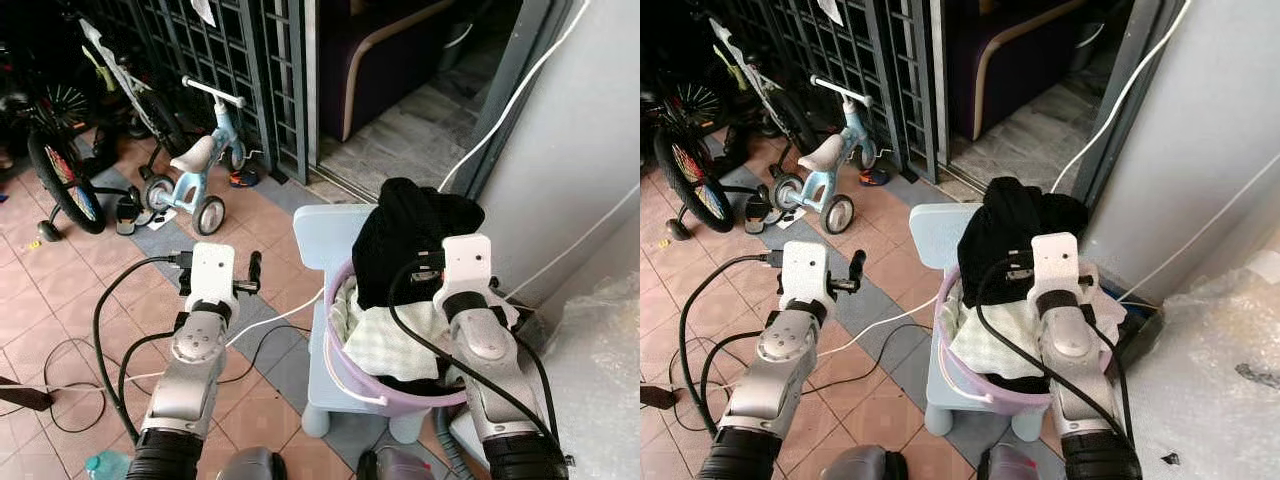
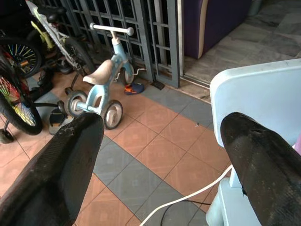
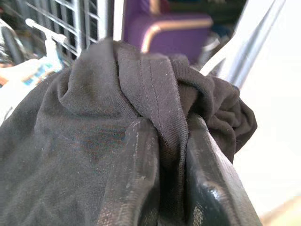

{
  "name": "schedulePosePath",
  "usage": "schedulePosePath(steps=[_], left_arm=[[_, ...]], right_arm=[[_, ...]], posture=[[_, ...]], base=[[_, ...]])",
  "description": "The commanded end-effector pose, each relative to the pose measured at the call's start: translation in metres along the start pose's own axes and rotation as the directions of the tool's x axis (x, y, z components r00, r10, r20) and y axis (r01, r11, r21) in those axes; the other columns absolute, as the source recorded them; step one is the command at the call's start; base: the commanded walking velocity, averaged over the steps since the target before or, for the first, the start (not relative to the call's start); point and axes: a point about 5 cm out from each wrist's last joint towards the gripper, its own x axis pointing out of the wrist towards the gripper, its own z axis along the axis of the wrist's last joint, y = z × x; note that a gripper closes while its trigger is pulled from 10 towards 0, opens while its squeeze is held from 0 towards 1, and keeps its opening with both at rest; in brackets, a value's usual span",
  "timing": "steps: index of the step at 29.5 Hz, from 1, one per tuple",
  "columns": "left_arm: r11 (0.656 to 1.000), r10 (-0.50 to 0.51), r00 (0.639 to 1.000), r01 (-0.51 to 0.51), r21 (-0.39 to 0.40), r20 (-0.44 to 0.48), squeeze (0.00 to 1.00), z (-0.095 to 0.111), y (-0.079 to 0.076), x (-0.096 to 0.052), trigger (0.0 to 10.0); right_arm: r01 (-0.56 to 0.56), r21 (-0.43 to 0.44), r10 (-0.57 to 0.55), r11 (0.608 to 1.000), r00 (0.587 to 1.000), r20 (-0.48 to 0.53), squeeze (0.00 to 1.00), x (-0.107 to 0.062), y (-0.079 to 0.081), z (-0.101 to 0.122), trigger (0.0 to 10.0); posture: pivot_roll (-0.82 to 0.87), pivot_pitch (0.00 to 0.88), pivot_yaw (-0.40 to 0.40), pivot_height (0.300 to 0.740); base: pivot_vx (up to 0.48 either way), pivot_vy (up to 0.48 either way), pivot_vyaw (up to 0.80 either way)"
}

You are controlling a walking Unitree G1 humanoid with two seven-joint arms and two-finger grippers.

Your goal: Clothes washing

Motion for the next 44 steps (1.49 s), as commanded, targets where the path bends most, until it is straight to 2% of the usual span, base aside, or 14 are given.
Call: schedulePosePath(steps=[1,6,10,15,26,31,33,34,35,36,38,39,40,44], left_arm=[[1.0,-0.008,1.0,0.008,0.004,0.007,0.0,0.001,0.0,-0.001,10.0],[1.0,-0.018,1.0,0.018,0.015,0.007,0.0,0.0,-0.002,-0.001,10.0],[1.0,-0.02,1.0,0.019,0.024,0.018,0.0,0.002,-0.002,0.0,10.0],[1.0,-0.017,1.0,0.017,0.022,0.016,0.0,0.001,-0.001,0.0,10.0],[1.0,-0.016,1.0,0.016,0.017,0.005,0.0,-0.002,-0.003,-0.003,10.0],[1.0,-0.015,1.0,0.015,0.0,0.004,0.0,-0.001,-0.004,-0.002,10.0],[1.0,-0.014,1.0,0.014,-0.001,0.004,0.0,-0.001,-0.004,-0.002,10.0],[1.0,-0.014,1.0,0.014,-0.001,0.003,0.0,-0.001,-0.004,-0.002,10.0],[1.0,-0.013,1.0,0.013,-0.001,0.001,0.0,-0.002,-0.004,-0.002,10.0],[1.0,-0.012,1.0,0.012,-0.002,0.0,0.0,-0.002,-0.004,-0.002,10.0],[1.0,-0.012,1.0,0.012,-0.003,-0.001,0.0,-0.002,-0.004,-0.003,10.0],[1.0,-0.011,1.0,0.011,-0.003,-0.001,0.0,-0.002,-0.004,-0.003,10.0],[1.0,-0.007,1.0,0.007,-0.006,-0.004,0.0,-0.003,-0.004,-0.003,10.0],[1.0,-0.009,1.0,0.009,-0.006,-0.006,0.0,-0.003,-0.004,-0.003,10.0]], right_arm=[[0.036,0.018,-0.037,0.999,0.999,0.039,0.0,0.001,-0.005,0.01,10.0],[0.047,0.01,-0.048,0.999,0.991,0.121,0.0,0.004,-0.005,0.027,10.0],[0.024,0.048,-0.032,0.999,0.984,0.176,0.0,0.013,-0.004,0.046,10.0],[-0.033,0.031,0.027,0.999,0.985,0.173,0.0,0.015,0.002,0.045,10.0],[-0.144,0.037,0.139,0.989,0.984,0.112,0.0,0.006,0.016,0.031,10.0],[-0.166,0.146,0.146,0.975,0.98,0.137,0.0,0.005,0.02,0.038,10.0],[-0.155,0.162,0.138,0.975,0.984,0.111,0.0,0.007,0.019,0.036,10.0],[-0.143,0.121,0.137,0.982,0.989,0.056,0.0,0.008,0.017,0.028,10.0],[-0.12,0.074,0.127,0.99,0.987,-0.102,0.0,0.009,0.014,0.004,10.0],[-0.099,0.089,0.117,0.991,0.966,-0.232,0.0,0.007,0.011,-0.017,10.0],[-0.09,0.104,0.114,0.991,0.959,-0.258,0.0,0.006,0.01,-0.022,10.0],[-0.08,0.122,0.113,0.989,0.949,-0.294,1.0,0.004,0.008,-0.028,10.0],[-0.081,0.148,0.125,0.986,0.941,-0.314,1.0,0.001,0.008,-0.033,10.0],[-0.097,0.141,0.137,0.985,0.941,-0.309,1.0,0.002,0.011,-0.03,10.0]], posture=[[-0.07,0.0,0.037,0.74],[-0.07,0.0,0.041,0.74],[-0.07,0.0,0.039,0.74],[-0.07,0.0,0.032,0.74],[-0.07,0.0,0.028,0.74],[-0.08,0.0,0.028,0.74],[-0.08,0.0,0.028,0.74],[-0.08,0.0,0.027,0.74],[-0.08,0.0,0.025,0.74],[-0.07,0.0,0.023,0.74],[-0.07,0.0,0.022,0.74],[-0.07,0.002,0.021,0.74],[-0.08,0.003,0.021,0.74],[-0.08,0.004,0.021,0.74]], base=[[0.0,0.0,0.0],[0.0,0.0,0.0],[0.0,0.0,0.0],[0.0,0.0,0.0],[0.0,0.0,0.0],[0.0,0.0,0.0],[0.0,0.0,0.0],[0.0,0.0,0.0],[0.0,0.0,0.0],[0.0,0.0,0.0],[0.0,0.0,0.0],[0.0,0.0,0.0],[0.0,0.0,0.0],[0.0,0.0,0.0]])
